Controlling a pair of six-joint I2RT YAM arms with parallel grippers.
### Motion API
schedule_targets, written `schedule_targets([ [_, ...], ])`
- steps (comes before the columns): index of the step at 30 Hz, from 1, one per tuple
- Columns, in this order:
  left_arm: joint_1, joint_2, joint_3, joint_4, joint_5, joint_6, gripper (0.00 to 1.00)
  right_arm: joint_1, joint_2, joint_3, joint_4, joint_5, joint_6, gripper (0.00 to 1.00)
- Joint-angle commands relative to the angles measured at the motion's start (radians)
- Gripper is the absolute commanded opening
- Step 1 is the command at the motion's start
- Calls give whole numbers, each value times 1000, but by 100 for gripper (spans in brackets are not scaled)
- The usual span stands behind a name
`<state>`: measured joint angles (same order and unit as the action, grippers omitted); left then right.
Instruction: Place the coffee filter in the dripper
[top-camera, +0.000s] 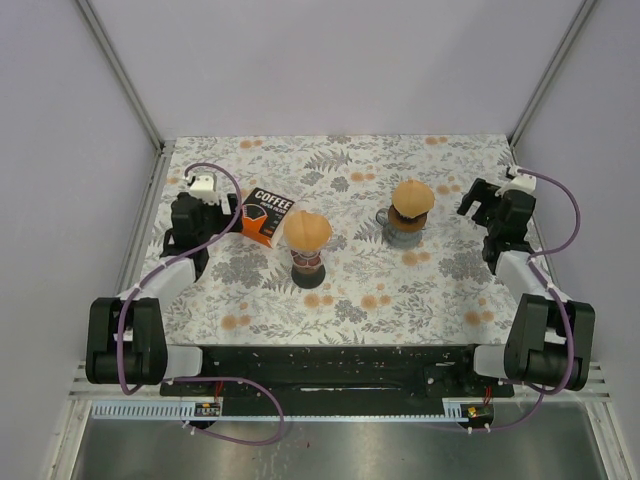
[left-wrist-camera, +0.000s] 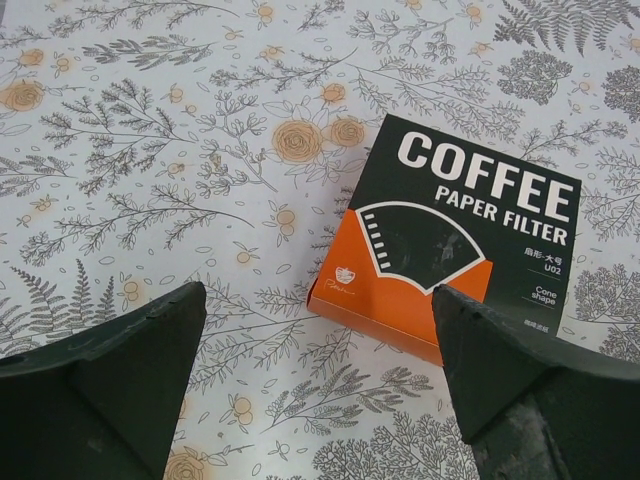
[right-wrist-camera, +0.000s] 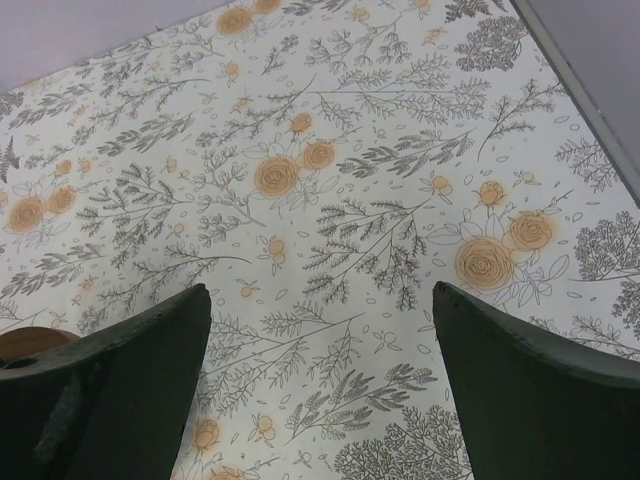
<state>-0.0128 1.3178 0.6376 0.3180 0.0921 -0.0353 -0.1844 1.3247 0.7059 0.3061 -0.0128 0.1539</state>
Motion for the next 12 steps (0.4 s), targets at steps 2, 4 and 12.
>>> schedule_targets([
  [2,5,1,-33,145,-9,8,99,-4,-13,-65,158,-3,19,99],
  [4,5,0,-38,156,-3,17,99,-4,-9,-85,183,-3,29,99],
  [12,7,-15,-61,185,2,5,99,-4,14,-138,257,-3,41,99],
])
